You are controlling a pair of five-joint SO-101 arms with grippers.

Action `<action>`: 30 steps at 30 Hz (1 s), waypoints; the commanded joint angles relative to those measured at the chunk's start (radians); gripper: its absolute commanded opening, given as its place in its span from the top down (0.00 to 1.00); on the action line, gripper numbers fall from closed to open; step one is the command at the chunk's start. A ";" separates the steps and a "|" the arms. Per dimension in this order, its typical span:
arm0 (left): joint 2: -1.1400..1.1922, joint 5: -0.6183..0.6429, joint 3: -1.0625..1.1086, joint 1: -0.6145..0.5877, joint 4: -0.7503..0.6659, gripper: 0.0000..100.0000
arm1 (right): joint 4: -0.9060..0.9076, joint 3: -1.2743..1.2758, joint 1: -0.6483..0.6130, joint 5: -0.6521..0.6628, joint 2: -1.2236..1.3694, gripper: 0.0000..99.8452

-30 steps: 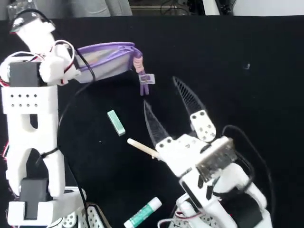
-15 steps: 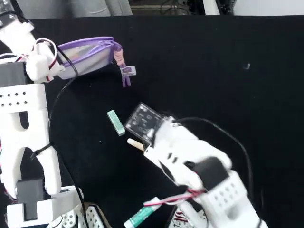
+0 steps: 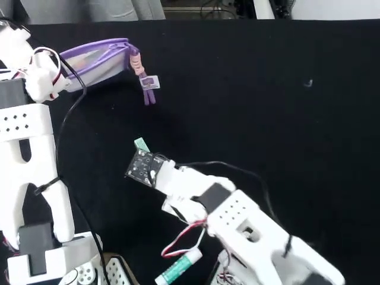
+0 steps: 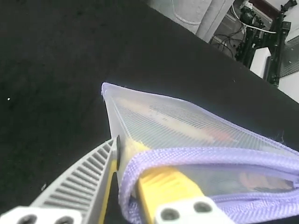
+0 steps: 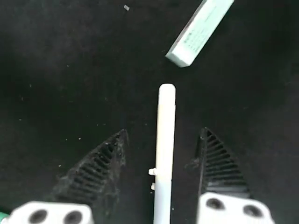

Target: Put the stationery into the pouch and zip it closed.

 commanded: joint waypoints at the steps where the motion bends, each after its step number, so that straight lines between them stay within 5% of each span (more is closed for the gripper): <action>1: -0.037 0.012 -0.018 -0.007 -0.025 0.97 | -0.080 -0.031 -0.012 0.006 0.114 0.77; 8: -0.037 0.012 -0.018 -0.007 -0.023 0.97 | -0.216 -0.120 0.094 0.006 0.358 0.77; 13: -0.037 0.012 -0.018 -0.007 -0.023 0.97 | -0.152 -0.236 0.117 0.009 0.472 0.78; 19: -0.040 0.012 -0.018 -0.007 -0.021 0.97 | -0.103 -0.311 0.117 0.003 0.552 0.99; 30: -0.048 0.011 -0.024 0.007 -0.011 0.97 | -0.058 -0.346 0.173 0.008 0.476 0.99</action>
